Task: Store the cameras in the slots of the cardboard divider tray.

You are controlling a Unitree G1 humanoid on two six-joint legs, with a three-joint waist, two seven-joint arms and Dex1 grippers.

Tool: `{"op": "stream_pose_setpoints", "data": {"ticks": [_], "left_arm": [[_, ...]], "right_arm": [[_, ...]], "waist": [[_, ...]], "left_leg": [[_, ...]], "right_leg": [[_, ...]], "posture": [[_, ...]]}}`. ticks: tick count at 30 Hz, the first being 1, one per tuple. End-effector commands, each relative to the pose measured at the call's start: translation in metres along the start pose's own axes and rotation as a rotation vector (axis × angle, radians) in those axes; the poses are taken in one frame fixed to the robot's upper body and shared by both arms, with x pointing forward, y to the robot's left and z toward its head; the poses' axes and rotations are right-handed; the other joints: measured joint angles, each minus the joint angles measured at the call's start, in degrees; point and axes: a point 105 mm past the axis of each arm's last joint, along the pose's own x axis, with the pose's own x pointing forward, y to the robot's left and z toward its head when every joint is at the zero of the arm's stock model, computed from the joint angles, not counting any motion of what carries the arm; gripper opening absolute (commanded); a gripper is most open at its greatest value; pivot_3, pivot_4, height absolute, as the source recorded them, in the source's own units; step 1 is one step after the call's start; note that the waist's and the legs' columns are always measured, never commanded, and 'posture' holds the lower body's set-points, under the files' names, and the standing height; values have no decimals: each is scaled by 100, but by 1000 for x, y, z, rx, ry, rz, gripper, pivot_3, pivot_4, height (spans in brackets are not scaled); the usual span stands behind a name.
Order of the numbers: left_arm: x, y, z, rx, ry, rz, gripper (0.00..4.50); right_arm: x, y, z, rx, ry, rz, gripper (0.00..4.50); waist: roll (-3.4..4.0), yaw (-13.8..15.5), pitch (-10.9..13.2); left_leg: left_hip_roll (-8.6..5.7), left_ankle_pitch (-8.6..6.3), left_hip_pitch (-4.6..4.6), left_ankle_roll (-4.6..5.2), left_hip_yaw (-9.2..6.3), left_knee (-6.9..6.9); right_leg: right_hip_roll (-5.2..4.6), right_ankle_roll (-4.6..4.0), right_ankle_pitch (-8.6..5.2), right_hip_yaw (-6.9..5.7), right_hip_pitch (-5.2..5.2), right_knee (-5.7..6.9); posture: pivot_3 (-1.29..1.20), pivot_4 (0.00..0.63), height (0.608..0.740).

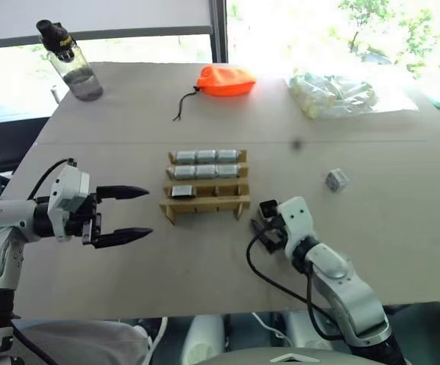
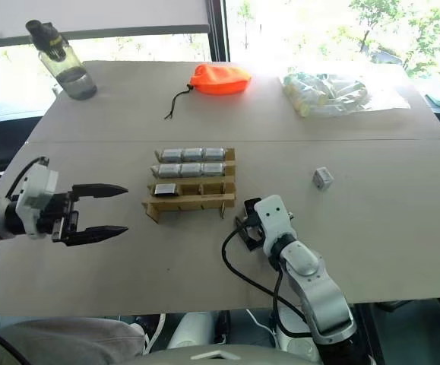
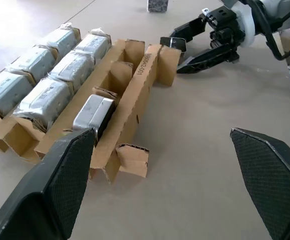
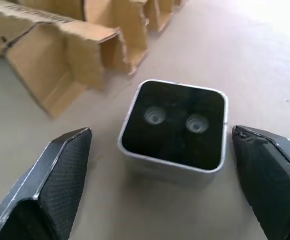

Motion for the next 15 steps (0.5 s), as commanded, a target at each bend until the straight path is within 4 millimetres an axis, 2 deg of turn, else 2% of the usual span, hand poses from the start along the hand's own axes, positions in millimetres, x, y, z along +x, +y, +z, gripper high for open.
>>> {"op": "stream_pose_setpoints", "data": {"ticks": [1, 2, 3, 5, 6, 7, 15], "left_arm": [[-3, 0, 11, 48, -25, 20, 4500], [-4, 0, 11, 48, -26, 21, 4500], [-4, -1, 11, 48, -26, 22, 4500], [-5, -1, 11, 47, -25, 24, 4500], [-5, -1, 11, 48, -24, 25, 4500], [-5, -1, 11, 48, -24, 26, 4500], [-2, -4, 14, 64, -39, 4, 4500]], "right_arm": [[-1, -6, 11, -1, -56, -33, 4440], [-1, -6, 12, 0, -59, -29, 3920], [-1, -5, 12, -1, -60, -24, 3635], [-2, -5, 11, -7, -61, -20, 2755], [-2, -6, 11, -12, -61, -19, 2147], [-3, -7, 12, -21, -63, -19, 1889], [-9, -16, 16, -81, -69, -15, 1909]], "waist": [[-1, 3, 0], [0, 0, 0], [0, -1, 0], [0, -2, 0], [0, -3, 0], [0, -3, 0], [0, 0, 0]], "left_leg": [[0, 0, -1, 0, -1, 0], [-1, 0, -1, 0, -1, 0], [-1, 0, -1, 0, 1, 0], [-1, 0, 0, 0, 0, 0], [-1, 0, 0, 0, 0, 0], [0, 0, 1, 0, 0, 0], [-1, 0, 1, 0, 0, 0]], "right_leg": [[0, 0, 0, -1, 0, 0], [0, 0, 0, -1, 0, 0], [0, 0, 0, 0, 0, 0], [0, 0, 0, 0, 0, 0], [0, 0, 0, 0, 0, 0], [1, 0, 0, 0, 0, 0], [1, 0, 0, 0, 0, 1]], "posture": [[0, 150, 740], [0, 150, 740], [0, 150, 740], [0, 150, 740], [0, 150, 740], [0, 150, 740], [0, 150, 740]]}}
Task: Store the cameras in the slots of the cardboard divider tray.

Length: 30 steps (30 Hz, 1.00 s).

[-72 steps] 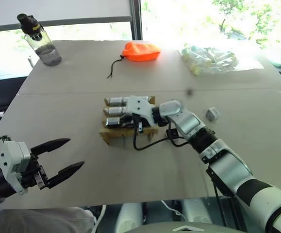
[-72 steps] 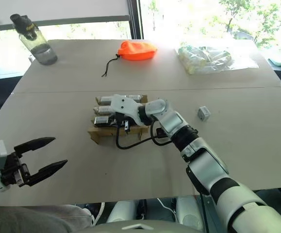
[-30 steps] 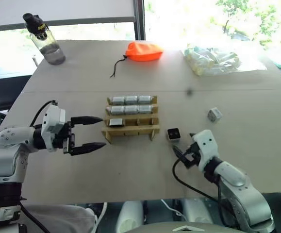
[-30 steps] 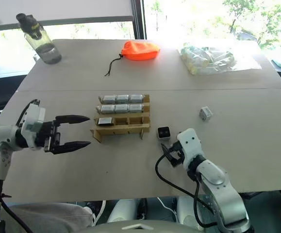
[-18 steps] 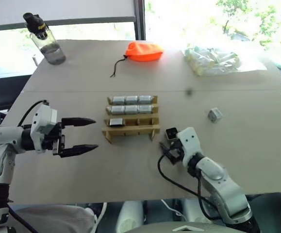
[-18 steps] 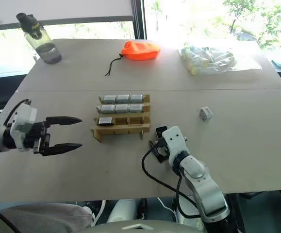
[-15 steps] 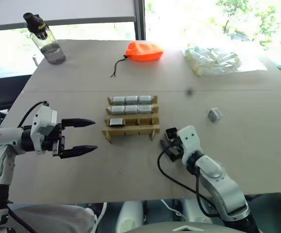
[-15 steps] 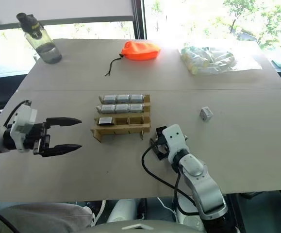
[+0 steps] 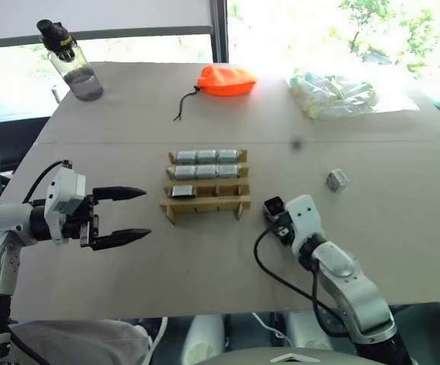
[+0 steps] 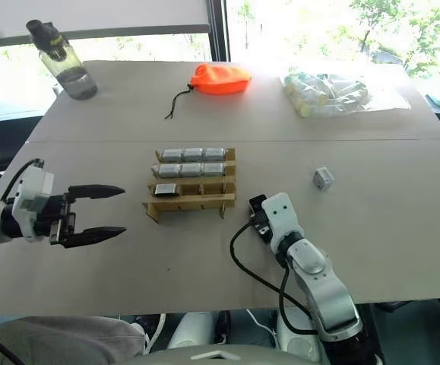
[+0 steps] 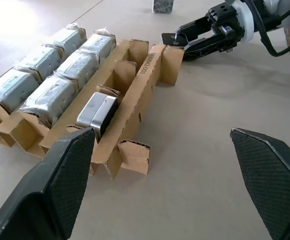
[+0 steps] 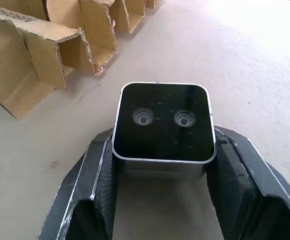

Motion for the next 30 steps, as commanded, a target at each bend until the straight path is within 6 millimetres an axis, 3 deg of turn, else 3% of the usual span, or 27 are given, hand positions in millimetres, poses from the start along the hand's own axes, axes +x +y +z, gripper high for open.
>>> {"op": "stream_pose_setpoints", "data": {"ticks": [1, 7, 15, 20, 30], "left_arm": [[1, -2, 14, 63, -32, -20, 4500], [13, -1, 25, 63, -75, -26, 4500], [48, 15, 40, -100, -142, -9, 4500], [71, 30, 50, -103, -109, -53, 4500], [86, 37, 55, -158, -92, -130, 4500]], "right_arm": [[-6, -7, 16, -34, -66, -4, 1909], [-12, -6, 33, -173, -118, 127, 1909], [-1, 3, 80, -723, -272, 398, 1909], [19, 20, 118, -1197, -466, 581, 1909], [40, 28, 142, -1538, -620, 610, 1909]], "waist": [[0, 0, 0], [0, 5, 1], [-3, 2, 3], [-9, 0, 21], [-10, 2, 22]], "left_leg": [[0, 0, 0, 0, 0, 0], [-3, 0, -1, 0, 1, 2], [-7, 1, 8, 2, -2, 9], [-13, 1, 4, 3, 0, 15], [-11, 0, -60, 2, 2, 18]], "right_leg": [[0, 0, 0, 0, 0, 0], [-1, 1, 0, 1, 0, -1], [17, 1, 1, 3, 6, 6], [21, 0, 3, 5, 5, 4], [3, 1, 5, -4, -44, 4]], "posture": [[0, 150, 740], [0, 150, 740], [0, 150, 740], [0, 150, 740], [0, 150, 740]]}}
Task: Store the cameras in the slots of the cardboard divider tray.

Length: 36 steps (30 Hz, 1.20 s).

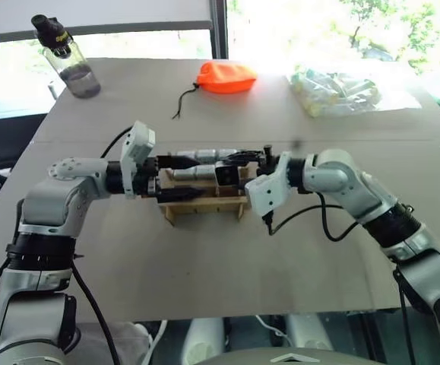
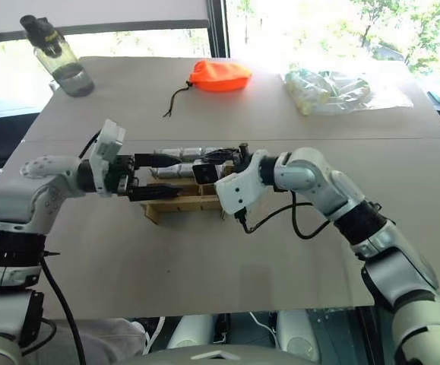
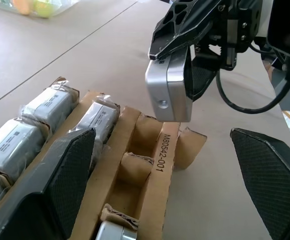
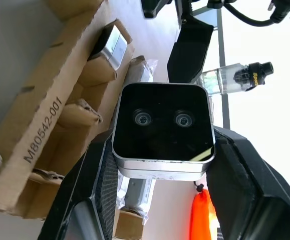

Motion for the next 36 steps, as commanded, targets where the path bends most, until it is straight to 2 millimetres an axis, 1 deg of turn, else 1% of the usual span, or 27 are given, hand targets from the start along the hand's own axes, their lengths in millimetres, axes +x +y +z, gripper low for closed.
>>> {"op": "stream_pose_setpoints", "data": {"ticks": [1, 7, 12, 22, 25, 28, 29, 30, 31, 32, 33, 35, 36], "left_arm": [[0, -1, 9, -4, -6, -33, 4500], [3, -3, 15, -46, -21, -66, 4500], [6, 0, 18, -46, -13, -79, 4500], [13, -3, 17, -52, 14, -139, 4500], [14, -3, 18, -52, 14, -148, 3730], [15, -2, 19, -48, 15, -153, 2326], [15, -2, 20, -47, 15, -154, 1973], [15, -2, 20, -47, 16, -157, 1522], [16, -2, 20, -46, 17, -158, 1222], [16, -3, 20, -44, 23, -165, 747], [16, -3, 19, -43, 27, -169, 676], [16, -3, 18, -41, 35, -172, 676], [15, -3, 18, -39, 38, -173, 676]], "right_arm": [[0, -18, 5, -120, -27, -45, 1909], [5, -16, 6, -178, -44, -47, 1909], [10, -14, 9, -215, -57, -28, 1909], [15, -14, 14, -220, -71, -37, 1909], [15, -14, 15, -221, -72, -37, 1909], [15, -11, 16, -214, -77, -32, 1909], [15, -11, 17, -213, -79, -30, 1909], [16, -9, 18, -207, -82, -29, 1909], [16, -9, 18, -202, -84, -28, 1909], [16, -9, 19, -193, -86, -31, 1909], [16, -10, 20, -187, -87, -34, 1909], [16, -10, 20, -152, -79, -33, 1909], [15, -10, 19, -143, -76, -33, 2917]], "waist": [[0, 0, 0], [0, -4, 0], [0, -5, 0], [0, -7, 0], [0, -8, 0], [0, -5, 0], [0, -7, 0], [0, -8, 0], [0, -9, 0], [0, -9, 0], [0, -9, 0], [0, -9, 0], [0, -8, 0]], "left_leg": [[0, 0, -3, 0, -3, 3], [0, 3, 3, -5, -5, 7], [0, 6, 3, -8, -6, 10], [0, 6, 3, -9, -4, 10], [0, 6, 4, -9, -5, 10], [0, 7, 4, -10, -5, 11], [-1, 6, 3, -10, -5, 12], [-1, 6, 4, -10, -4, 12], [-1, 7, 4, -10, -4, 12], [-2, 7, 4, -10, -5, 12], [-2, 7, 4, -10, -5, 12], [-1, 7, 4, -10, -5, 12], [-2, 7, 4, -10, -5, 12]], "right_leg": [[0, 0, 0, -4, -1, 0], [2, 0, 0, -6, 0, 10], [2, 0, 0, -6, 0, 14], [2, 0, 0, -5, 0, 14], [2, -1, 0, -5, 0, 15], [2, 0, 0, -5, 0, 16], [2, 0, 0, -6, 0, 16], [1, 0, 0, -5, 0, 16], [2, 0, 0, -5, 0, 16], [2, 0, 0, -5, 0, 16], [2, 0, 0, -5, 0, 16], [2, 0, 0, -5, 0, 16], [2, 0, 0, -5, 0, 16]], "posture": [[0, 150, 740], [0, 150, 740], [0, 150, 740], [0, 150, 740], [0, 150, 740], [0, 150, 740], [0, 150, 740], [0, 150, 740], [0, 150, 740], [0, 150, 740], [0, 150, 740], [0, 150, 740], [0, 150, 740]]}}
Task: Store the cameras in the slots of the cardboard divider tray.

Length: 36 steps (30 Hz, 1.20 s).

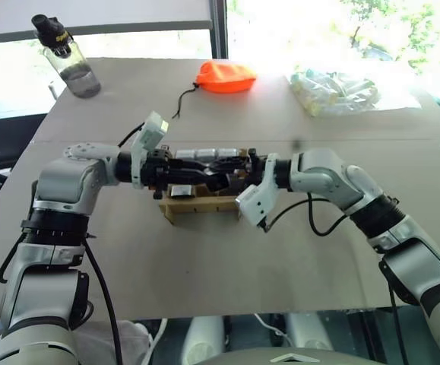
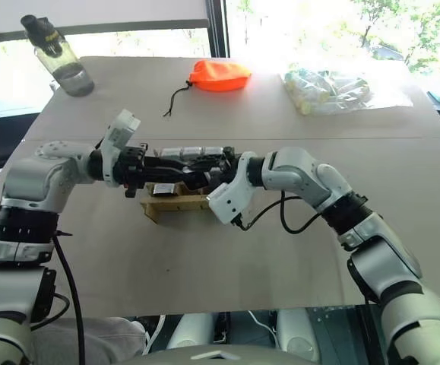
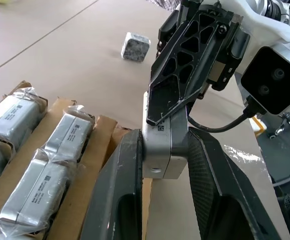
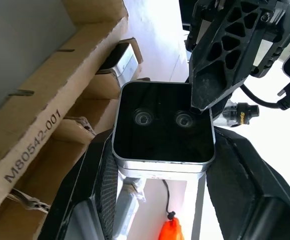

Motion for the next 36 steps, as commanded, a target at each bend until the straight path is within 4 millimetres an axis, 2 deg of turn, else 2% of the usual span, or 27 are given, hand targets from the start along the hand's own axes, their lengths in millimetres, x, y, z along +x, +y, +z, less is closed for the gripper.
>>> {"op": "stream_pose_setpoints", "data": {"ticks": [1, 3, 4, 8, 12, 15, 20, 22, 25, 26, 28, 33, 36], "left_arm": [[0, -4, 8, 38, 2, -36, 676], [0, -4, 7, 45, 13, -39, 676], [0, -3, 7, 51, 16, -38, 676], [0, 3, 13, 104, 6, -18, 676], [-3, 6, 22, 194, -11, -13, 676], [-7, 7, 29, 259, -41, -33, 676], [-10, 13, 15, 355, 31, -30, 676], [-12, 17, 8, 385, 61, -21, 676], [-12, 20, 1, 399, 87, -14, 676], [-11, 21, -4, 403, 102, -16, 676], [-9, 20, -12, 408, 123, -27, 676], [-8, 22, -19, 418, 135, -29, 676], [-9, 24, -20, 423, 138, -24, 676]], "right_arm": [[-4, -17, 6, 7, -10, -55, 3239], [-5, -18, 6, 23, -3, -70, 4217], [-6, -19, 5, 29, 1, -78, 4372], [-18, -21, 2, 95, 34, -119, 4372], [-47, -19, 6, 261, 62, -177, 4372], [-74, 1, 12, 401, 113, -128, 4372], [-103, 26, 38, 833, 118, -213, 4372], [-116, 32, 51, 1062, 69, -306, 4372], [-130, 36, 59, 1248, 26, -447, 4372], [-137, 42, 65, 1299, -11, -474, 4372], [-150, 67, 72, 1450, 0, -476, 4372], [-171, 100, 80, 1547, 14, -478, 4372], [-182, 107, 85, 1549, -49, -489, 4372]], "waist": [[0, 1, 0], [0, 2, 0], [0, 2, 0], [0, 20, 0], [0, 39, 0], [-1, 54, 0], [-1, 62, -1], [-1, 46, -1], [-4, 57, 0], [-4, 72, -1], [-4, 154, -2], [-5, 173, -2], [-6, 170, -2]], "left_leg": [[0, 0, 0, 0, -1, 0], [1, 0, 0, 0, -1, 1], [1, 0, 0, 0, -1, 3], [-1, 0, 0, 0, -2, 4], [1, 0, -7, 0, -12, 8], [-1, 0, -9, 0, -14, 9], [-3, 0, -9, 0, -20, 9], [-5, 0, -3, 0, -17, 13], [-3, -1, 19, 2, -31, 26], [-3, -2, 29, 3, -28, 27], [-4, -4, 42, 6, -32, 26], [0, -18, 52, 31, -23, 53], [1, -33, 66, 57, -24, 57]], "right_leg": [[0, 0, 0, 0, 0, 0], [0, 0, 0, 0, 0, 1], [0, 0, 0, 0, 1, 2], [0, 0, 0, -1, 1, 5], [-5, 0, 0, -12, 5, -2], [-7, 1, 0, -16, 5, -4], [-1, 0, 0, -29, 8, -3], [1, -1, 1, -20, 9, 4], [5, -1, 0, -29, 42, 5], [5, -1, 0, -25, 51, 5], [6, 0, -1, -27, 69, -3], [4, 3, -1, -12, 87, -7], [4, 4, -1, -11, 102, -7]], "posture": [[0, 150, 740], [0, 150, 740], [0, 150, 740], [0, 150, 740], [0, 150, 740], [0, 150, 740], [0, 150, 740], [0, 150, 740], [0, 150, 740], [0, 150, 740], [0, 150, 740], [0, 150, 740], [0, 150, 740]]}}
